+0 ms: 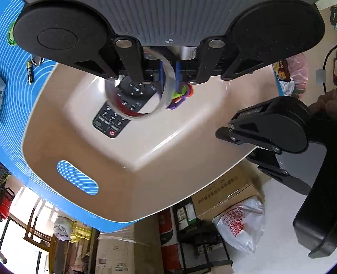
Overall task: Organize rigid objects
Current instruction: 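Carry the tape roll into the basket and open the right gripper, then move the right gripper to the green ointment tin and grasp it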
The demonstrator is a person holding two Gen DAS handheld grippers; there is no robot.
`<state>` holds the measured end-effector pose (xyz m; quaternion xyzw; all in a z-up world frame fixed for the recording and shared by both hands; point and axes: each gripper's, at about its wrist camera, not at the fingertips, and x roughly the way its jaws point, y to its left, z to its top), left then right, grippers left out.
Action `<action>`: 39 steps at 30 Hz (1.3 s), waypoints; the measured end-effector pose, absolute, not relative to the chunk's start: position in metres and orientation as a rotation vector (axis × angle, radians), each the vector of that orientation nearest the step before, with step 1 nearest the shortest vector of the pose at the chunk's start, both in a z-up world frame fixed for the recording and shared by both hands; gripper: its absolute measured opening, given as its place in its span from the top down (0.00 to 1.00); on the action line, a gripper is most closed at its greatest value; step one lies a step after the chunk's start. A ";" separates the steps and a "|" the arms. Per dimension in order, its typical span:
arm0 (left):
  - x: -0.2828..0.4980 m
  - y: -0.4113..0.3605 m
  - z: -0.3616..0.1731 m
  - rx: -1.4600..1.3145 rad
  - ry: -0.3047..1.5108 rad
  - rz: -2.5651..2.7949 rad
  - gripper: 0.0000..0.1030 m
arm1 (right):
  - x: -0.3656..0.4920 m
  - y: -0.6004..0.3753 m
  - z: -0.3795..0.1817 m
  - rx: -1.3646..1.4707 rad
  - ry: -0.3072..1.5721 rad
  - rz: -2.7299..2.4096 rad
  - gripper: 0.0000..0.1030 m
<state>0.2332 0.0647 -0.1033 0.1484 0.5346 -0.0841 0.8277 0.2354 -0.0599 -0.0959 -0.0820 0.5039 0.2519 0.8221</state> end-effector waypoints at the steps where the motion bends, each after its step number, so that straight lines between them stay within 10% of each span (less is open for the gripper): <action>1: 0.233 0.064 -0.103 0.315 1.136 -0.178 0.88 | 0.235 -0.062 -0.095 -0.171 1.069 0.531 0.73; 8: 0.234 0.062 -0.104 0.317 1.135 -0.177 0.88 | 0.233 -0.077 -0.074 -0.148 1.013 0.521 0.44; 26: 0.234 0.062 -0.104 0.318 1.138 -0.180 0.88 | 0.248 -0.164 -0.019 -0.057 0.865 0.364 0.29; 39: 0.234 0.062 -0.104 0.317 1.138 -0.179 0.88 | 0.266 -0.255 -0.100 0.000 1.045 0.055 0.21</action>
